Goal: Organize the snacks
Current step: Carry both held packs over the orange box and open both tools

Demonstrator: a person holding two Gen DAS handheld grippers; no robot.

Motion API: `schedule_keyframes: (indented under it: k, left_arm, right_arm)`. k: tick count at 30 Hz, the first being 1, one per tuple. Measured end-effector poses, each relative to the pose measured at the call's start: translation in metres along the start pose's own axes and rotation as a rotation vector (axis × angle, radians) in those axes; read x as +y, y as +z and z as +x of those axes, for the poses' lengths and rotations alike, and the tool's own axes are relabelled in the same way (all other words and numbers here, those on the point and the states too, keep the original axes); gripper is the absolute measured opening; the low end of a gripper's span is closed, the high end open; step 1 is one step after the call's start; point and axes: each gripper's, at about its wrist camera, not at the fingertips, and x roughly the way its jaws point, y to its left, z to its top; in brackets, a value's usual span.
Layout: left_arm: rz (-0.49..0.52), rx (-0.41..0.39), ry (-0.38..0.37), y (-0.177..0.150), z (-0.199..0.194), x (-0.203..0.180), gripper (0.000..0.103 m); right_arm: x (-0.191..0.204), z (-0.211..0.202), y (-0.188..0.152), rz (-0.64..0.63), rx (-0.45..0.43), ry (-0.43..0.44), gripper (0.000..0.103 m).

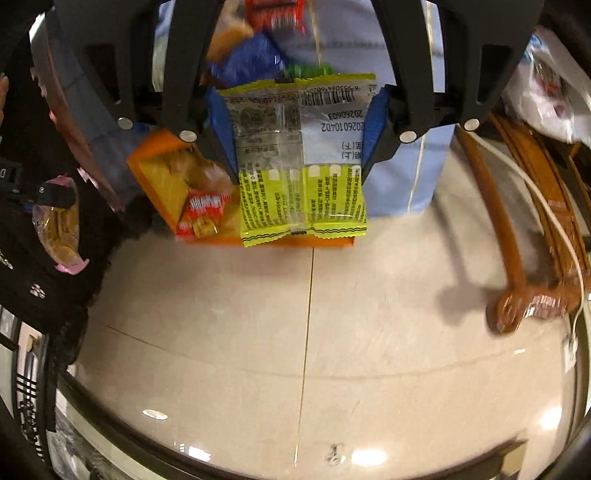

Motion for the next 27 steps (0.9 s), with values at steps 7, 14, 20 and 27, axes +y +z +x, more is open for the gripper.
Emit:
schedule_keyframes:
  k: [7, 14, 20, 27]
  left_arm:
    - [0.026, -0.015, 0.057, 0.05, 0.044, -0.015, 0.058]
    - [0.037, 0.083, 0.146, 0.06, 0.113, -0.016, 0.085]
    - [0.052, 0.092, 0.155, 0.034, 0.113, -0.016, 0.087]
    - [0.03, 0.055, 0.093, 0.016, 0.072, -0.02, 0.087]
  right_arm:
    - [-0.005, 0.029, 0.07, -0.047, -0.048, 0.016, 0.036]
    - [-0.01, 0.081, 0.094, -0.095, -0.046, -0.081, 0.087]
    - [-0.026, 0.088, 0.069, -0.076, -0.039, -0.103, 0.087]
    - [-0.024, 0.067, 0.043, -0.031, -0.028, -0.076, 0.087]
